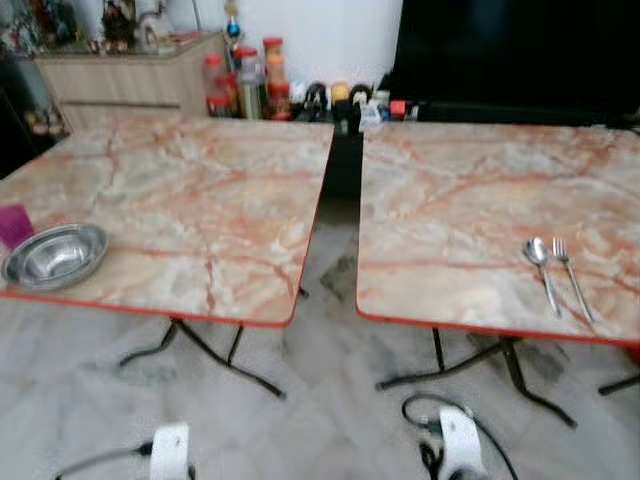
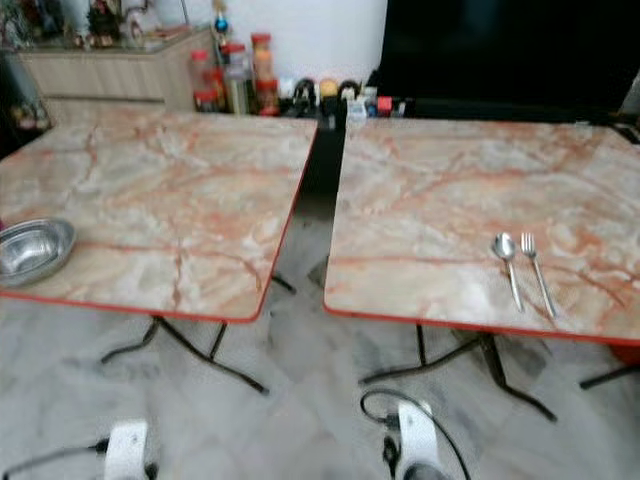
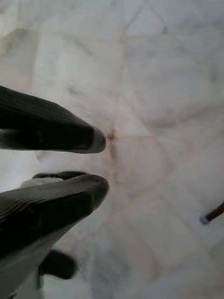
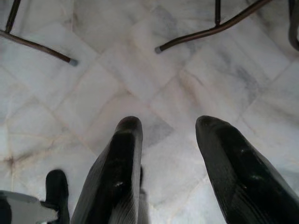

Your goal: Setting the table

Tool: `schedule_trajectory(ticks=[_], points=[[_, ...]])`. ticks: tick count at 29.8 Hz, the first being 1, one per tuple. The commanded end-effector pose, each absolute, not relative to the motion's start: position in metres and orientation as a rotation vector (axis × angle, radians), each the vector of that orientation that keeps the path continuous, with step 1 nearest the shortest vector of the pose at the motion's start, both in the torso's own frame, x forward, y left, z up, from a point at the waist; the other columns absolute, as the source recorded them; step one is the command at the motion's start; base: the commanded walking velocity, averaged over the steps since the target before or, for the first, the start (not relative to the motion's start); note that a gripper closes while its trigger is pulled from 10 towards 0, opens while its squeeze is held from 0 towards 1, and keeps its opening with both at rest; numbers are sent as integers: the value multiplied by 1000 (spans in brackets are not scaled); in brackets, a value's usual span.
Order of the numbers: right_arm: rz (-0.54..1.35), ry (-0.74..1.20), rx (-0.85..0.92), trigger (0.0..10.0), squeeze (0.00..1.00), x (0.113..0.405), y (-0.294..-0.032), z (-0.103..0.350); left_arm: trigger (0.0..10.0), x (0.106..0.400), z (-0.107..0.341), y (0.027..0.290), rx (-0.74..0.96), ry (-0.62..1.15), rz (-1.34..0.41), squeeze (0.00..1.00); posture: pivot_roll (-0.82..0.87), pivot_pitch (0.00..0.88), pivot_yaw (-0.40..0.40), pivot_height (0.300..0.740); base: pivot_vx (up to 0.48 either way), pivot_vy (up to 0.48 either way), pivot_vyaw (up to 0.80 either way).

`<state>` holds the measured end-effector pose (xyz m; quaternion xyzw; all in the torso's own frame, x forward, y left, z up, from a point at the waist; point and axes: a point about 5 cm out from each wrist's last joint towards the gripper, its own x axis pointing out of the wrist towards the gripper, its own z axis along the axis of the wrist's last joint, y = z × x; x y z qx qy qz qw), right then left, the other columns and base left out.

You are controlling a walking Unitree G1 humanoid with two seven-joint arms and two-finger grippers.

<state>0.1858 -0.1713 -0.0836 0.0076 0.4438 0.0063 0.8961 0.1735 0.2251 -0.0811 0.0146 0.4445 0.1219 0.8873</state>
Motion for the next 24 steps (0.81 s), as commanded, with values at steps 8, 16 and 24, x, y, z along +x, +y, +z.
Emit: schedule_trajectory(ticks=[8,16,24], points=[[-63,757,19,10000,0,221,-190,-60,10000,173,-82,221,3,927,260,0,3,8,-7,740,0,-48,0],[-82,539,16,10000,0,259,-200,-28,10000,173,-82,221,-2,928,255,0,-5,10,-12,740,0,0,0],[-62,391,15,10000,0,269,-202,-9,10000,173,-82,223,-4,928,256,0,-14,15,-9,740,0,0,0]])
